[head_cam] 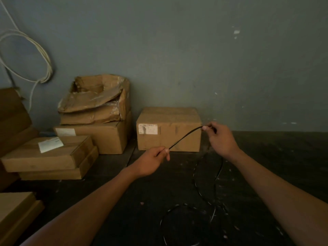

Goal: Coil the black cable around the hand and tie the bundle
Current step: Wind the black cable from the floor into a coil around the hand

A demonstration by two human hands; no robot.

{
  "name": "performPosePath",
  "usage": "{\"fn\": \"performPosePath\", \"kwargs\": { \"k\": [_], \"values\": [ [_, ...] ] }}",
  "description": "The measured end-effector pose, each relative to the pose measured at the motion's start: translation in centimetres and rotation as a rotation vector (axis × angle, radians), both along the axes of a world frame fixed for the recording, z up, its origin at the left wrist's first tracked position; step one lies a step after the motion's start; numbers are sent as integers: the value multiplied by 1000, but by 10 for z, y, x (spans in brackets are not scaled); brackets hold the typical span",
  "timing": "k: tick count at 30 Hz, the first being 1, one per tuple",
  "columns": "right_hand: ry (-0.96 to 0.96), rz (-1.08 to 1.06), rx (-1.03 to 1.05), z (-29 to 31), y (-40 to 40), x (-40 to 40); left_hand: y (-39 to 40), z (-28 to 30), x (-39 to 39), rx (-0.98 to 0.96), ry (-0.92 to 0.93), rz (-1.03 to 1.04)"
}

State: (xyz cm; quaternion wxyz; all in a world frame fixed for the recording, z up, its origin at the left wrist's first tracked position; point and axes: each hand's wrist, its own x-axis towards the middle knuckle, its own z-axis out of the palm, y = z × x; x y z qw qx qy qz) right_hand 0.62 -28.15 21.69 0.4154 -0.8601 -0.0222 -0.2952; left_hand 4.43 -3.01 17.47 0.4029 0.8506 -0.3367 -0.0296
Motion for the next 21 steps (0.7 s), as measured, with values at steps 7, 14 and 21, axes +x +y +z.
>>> {"fn": "performPosePath", "kwargs": {
  "k": [7, 14, 21],
  "values": [
    [160, 208, -135, 10, 10, -10, -7, 12, -8, -122, 140, -35],
    [21, 136, -231, 24, 15, -7, -16, 29, -25, -279, 455, -169],
    [-44, 111, -162, 21, 17, -3, -29, 55, -39, -726, 919, -430]
  ]
}}
